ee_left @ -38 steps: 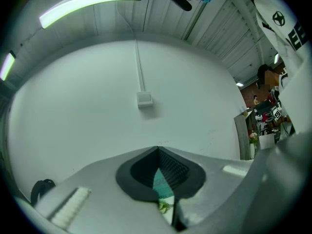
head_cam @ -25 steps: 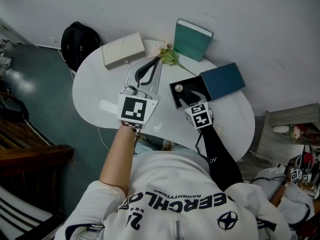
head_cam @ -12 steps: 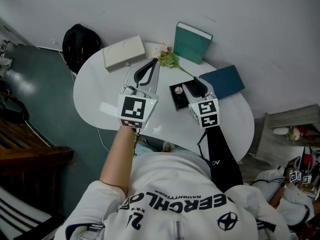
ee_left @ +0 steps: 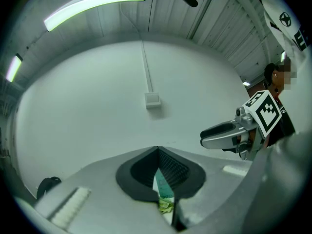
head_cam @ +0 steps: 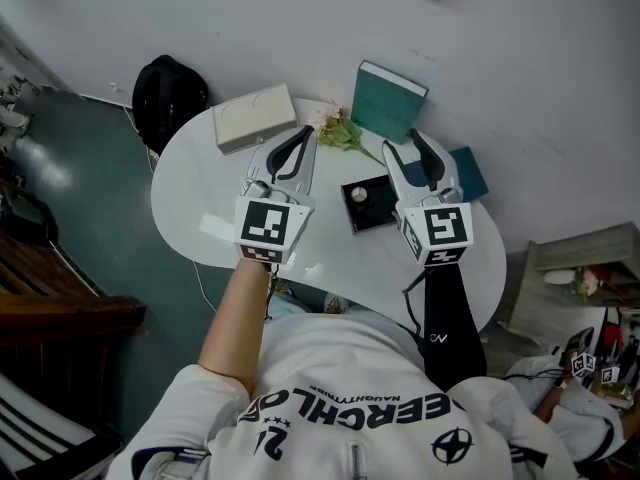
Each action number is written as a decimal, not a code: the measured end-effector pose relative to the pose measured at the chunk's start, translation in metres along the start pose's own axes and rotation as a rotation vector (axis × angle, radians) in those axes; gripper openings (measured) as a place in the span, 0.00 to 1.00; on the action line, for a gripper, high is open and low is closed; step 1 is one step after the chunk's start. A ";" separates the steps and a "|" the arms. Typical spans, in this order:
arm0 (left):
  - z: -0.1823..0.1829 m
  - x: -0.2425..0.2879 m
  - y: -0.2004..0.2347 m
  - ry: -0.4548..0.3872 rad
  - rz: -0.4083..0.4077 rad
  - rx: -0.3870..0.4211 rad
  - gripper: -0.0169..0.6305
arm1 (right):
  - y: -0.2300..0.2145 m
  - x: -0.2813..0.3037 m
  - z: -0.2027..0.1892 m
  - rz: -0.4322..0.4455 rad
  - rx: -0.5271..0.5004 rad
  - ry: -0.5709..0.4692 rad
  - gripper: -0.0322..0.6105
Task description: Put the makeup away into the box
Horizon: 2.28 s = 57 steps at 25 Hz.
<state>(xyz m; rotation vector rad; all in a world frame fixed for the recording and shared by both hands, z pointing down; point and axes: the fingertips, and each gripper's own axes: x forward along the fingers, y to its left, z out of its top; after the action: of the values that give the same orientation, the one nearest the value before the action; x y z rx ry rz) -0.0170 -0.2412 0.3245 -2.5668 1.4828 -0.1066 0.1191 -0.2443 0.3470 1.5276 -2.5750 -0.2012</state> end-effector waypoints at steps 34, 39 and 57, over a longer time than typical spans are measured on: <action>0.054 0.043 -0.178 -0.178 -0.758 -0.036 0.03 | -0.048 -0.214 -0.012 -0.788 0.062 0.154 0.38; 0.058 0.028 -0.205 -0.199 -0.864 -0.045 0.03 | -0.034 -0.246 -0.013 -0.889 0.066 0.182 0.38; 0.047 0.009 -0.248 -0.179 -0.966 -0.041 0.03 | -0.029 -0.273 -0.104 -0.902 0.258 0.327 0.39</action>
<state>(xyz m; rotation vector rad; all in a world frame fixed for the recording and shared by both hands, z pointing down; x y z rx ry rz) 0.2057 -0.1221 0.3240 -2.9670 0.0968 0.0345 0.2931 -0.0226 0.4297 2.4651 -1.5634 0.2846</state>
